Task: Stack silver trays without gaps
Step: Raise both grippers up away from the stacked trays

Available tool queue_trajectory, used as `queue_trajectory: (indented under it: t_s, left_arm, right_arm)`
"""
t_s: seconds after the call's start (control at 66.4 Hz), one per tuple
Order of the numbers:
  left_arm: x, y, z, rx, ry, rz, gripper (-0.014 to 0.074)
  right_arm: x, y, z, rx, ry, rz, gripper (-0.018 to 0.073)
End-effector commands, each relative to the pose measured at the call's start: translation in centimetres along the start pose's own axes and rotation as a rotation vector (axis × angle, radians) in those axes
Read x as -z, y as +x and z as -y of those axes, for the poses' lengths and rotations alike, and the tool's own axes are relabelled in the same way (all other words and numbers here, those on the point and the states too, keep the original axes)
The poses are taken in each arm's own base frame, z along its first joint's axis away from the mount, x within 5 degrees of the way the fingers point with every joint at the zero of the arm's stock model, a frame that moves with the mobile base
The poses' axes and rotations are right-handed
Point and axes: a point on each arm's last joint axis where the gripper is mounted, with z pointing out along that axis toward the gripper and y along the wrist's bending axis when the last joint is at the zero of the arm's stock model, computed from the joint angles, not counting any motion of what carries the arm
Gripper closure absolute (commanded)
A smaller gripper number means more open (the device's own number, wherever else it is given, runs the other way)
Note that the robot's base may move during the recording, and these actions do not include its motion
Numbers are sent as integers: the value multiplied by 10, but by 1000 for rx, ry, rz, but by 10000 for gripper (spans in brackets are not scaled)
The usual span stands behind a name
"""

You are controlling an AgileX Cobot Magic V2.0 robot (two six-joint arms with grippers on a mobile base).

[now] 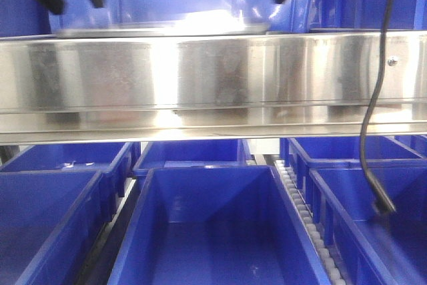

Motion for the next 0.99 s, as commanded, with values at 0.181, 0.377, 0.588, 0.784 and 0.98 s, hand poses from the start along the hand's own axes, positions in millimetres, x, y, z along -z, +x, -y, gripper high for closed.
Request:
queue_trajectory:
  t_s: [0.181, 0.377, 0.588, 0.784, 0.98]
  left_arm:
    - [20, -8, -1, 25, 6, 26, 572]
    - [67, -14, -4, 48, 57, 125, 598]
    - [116, 0, -3, 34, 154, 289, 605]
    - [133, 39, -12, 25, 259, 447, 605]
    - [153, 85, -31, -9, 319, 622, 605]
  right_arm:
    - [27, -12, -2, 22, -25, 58, 500]
    - [73, -19, -3, 28, -81, 147, 577]
    - [117, -19, 3, 72, -123, 231, 578]
    - [131, 6, 10, 152, -196, 341, 578]
    - [138, 48, 15, 282, -295, 460, 578]
